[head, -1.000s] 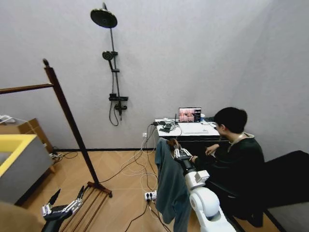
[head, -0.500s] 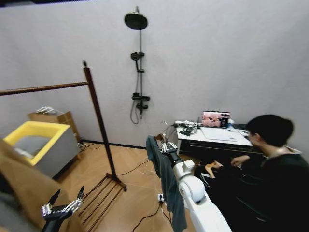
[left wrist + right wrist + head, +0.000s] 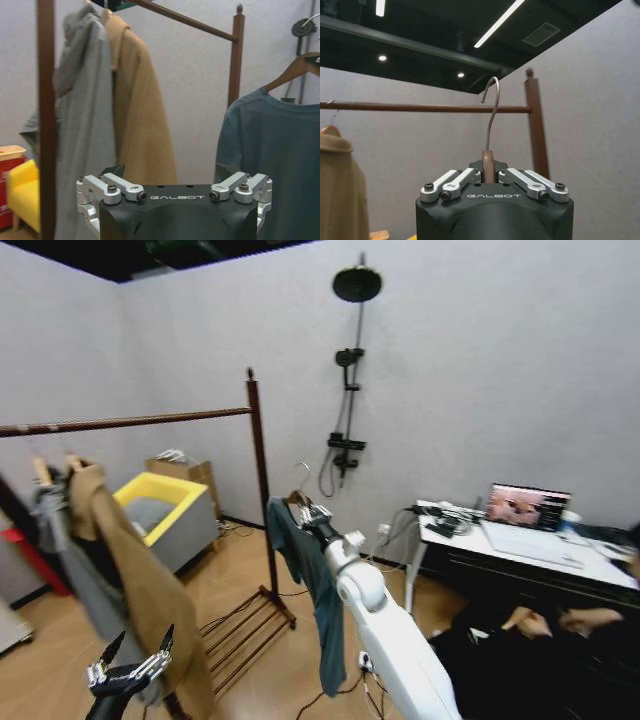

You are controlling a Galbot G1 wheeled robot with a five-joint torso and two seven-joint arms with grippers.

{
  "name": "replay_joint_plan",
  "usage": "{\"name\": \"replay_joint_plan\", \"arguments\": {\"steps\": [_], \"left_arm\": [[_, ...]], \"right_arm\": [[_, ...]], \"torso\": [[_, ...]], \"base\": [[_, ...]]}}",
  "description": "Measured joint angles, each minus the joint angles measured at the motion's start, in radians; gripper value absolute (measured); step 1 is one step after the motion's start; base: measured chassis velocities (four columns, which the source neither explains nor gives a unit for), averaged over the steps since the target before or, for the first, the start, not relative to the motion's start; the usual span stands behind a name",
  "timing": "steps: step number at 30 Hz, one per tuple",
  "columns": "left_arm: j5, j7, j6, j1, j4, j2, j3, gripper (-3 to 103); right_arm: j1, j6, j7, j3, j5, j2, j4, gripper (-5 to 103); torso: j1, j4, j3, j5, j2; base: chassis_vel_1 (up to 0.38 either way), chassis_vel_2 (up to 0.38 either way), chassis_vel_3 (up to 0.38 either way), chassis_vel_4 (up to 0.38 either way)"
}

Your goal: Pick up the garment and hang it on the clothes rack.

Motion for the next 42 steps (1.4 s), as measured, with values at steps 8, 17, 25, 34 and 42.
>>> {"name": "replay_joint_plan", "arguments": {"steps": [8, 17, 25, 34, 42], "left_arm": [[0.0, 0.0, 0.0, 0.0, 0.0, 0.0, 0.0, 100], [0.0, 0.0, 0.0, 0.0, 0.0, 0.0, 0.0, 100], [0.0, 0.0, 0.0, 0.0, 0.0, 0.0, 0.0, 100], [0.0, 0.0, 0.0, 0.0, 0.0, 0.0, 0.0, 100], [0.0, 0.0, 0.0, 0.0, 0.0, 0.0, 0.0, 100]], "right_arm": [[0.188, 0.026, -0.001, -0.066, -0.045, 0.06, -0.222, 10], [0.387, 0.096, -0.012, -0.059, -0.122, 0.143, -0.451, 10], [0.481, 0.131, -0.003, -0.034, -0.17, 0.179, -0.57, 10], [0.465, 0.096, 0.05, 0.097, -0.338, 0.168, -0.521, 10], [0.489, 0.091, 0.053, 0.13, -0.33, 0.147, -0.544, 10]], "torso": [[0.0, 0.0002, 0.0, -0.0001, 0.0], [0.0, 0.0003, 0.0, 0.0, 0.0], [0.0, 0.0003, 0.0, 0.0, 0.0], [0.0, 0.0002, 0.0, 0.0002, 0.0], [0.0, -0.0003, 0.0, 0.0004, 0.0]], "base": [[0.137, 0.12, 0.131, 0.139], [0.123, 0.132, 0.127, 0.123], [0.122, 0.128, 0.134, 0.117], [0.056, 0.068, 0.066, 0.066], [0.0, 0.0, 0.0, 0.0]]}}
